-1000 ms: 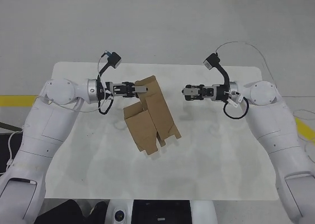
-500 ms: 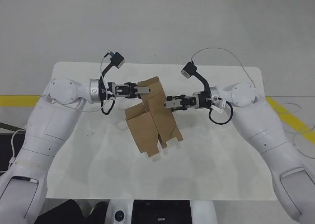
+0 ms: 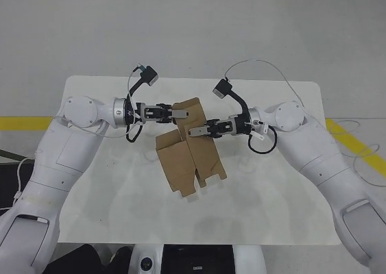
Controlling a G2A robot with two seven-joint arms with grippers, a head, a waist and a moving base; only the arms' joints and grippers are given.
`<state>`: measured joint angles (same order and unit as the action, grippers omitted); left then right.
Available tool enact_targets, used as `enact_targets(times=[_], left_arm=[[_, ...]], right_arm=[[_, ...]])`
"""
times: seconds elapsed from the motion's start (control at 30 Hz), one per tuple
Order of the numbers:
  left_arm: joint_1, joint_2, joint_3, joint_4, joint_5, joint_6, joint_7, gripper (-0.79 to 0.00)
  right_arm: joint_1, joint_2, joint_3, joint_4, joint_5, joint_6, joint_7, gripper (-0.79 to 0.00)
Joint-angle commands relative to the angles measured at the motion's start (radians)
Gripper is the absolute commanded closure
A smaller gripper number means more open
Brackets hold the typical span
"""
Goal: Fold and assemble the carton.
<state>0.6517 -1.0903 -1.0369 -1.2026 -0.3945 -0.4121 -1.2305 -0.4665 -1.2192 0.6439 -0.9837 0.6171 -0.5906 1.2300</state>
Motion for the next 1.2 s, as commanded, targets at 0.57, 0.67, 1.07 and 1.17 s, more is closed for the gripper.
enact_targets(times=[0.57, 0.67, 1.07, 1.17], left_arm=[[-0.003, 0.0, -0.021, 0.012, -0.039, -0.002, 0.013, -0.785], [-0.007, 0.005, -0.05, 0.026, -0.051, -0.002, 0.034, -0.785], [0.036, 0.016, -0.084, 0.012, -0.004, 0.06, 0.117, -0.785], [0.048, 0.014, -0.07, -0.002, 0.008, 0.087, 0.132, -0.785]], right_arm=[[0.014, 0.016, -0.059, 0.002, 0.111, -0.02, -0.02, 0.0], [0.01, 0.017, -0.051, 0.035, 0.151, -0.013, -0.013, 0.0], [0.031, -0.018, 0.01, 0.217, 0.268, -0.02, -0.02, 0.0], [0.043, -0.034, 0.014, 0.261, 0.263, -0.032, -0.058, 0.0]])
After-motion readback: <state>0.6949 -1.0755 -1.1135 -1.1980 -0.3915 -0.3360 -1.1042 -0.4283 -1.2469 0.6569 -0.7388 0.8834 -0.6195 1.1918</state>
